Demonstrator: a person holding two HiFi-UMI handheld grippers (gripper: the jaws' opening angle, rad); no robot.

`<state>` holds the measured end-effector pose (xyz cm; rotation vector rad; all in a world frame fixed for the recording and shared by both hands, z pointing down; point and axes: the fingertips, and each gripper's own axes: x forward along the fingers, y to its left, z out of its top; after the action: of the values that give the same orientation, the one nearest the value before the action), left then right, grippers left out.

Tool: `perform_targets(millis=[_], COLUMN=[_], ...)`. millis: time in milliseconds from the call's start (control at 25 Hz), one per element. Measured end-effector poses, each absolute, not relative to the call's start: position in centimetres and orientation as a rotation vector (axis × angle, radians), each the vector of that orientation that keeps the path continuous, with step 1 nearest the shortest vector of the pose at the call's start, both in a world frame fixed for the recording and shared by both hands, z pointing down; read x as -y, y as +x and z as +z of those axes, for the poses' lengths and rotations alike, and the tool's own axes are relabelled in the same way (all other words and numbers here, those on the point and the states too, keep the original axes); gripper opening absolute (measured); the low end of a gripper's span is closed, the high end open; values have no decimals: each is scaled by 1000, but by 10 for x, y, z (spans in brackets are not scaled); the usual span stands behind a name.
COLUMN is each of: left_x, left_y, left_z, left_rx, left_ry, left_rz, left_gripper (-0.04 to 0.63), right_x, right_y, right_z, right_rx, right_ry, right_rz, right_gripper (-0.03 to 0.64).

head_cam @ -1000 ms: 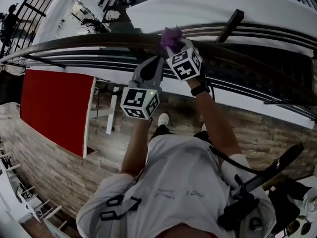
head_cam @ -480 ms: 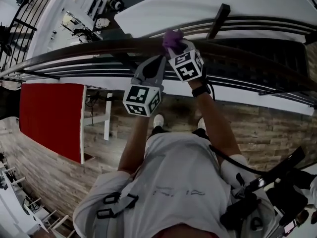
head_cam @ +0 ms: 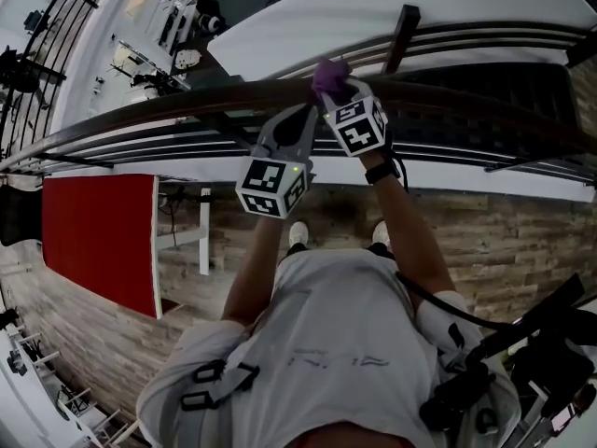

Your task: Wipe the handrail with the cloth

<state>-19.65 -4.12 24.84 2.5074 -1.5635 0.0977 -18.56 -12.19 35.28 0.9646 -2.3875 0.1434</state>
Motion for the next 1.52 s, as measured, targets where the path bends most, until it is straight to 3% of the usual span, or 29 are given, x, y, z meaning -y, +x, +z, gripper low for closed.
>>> perform_targets(millis=[1520], left_x=[78], left_y=[13], left_z=[265], left_rx=[1097], left_ry=[2742], left_rz=[175], left_gripper=[2], right_x=[159], right_y=[52], right_z=[350], right_rx=[2256], right_ry=[1381], right_rz=[216], right_gripper=[106])
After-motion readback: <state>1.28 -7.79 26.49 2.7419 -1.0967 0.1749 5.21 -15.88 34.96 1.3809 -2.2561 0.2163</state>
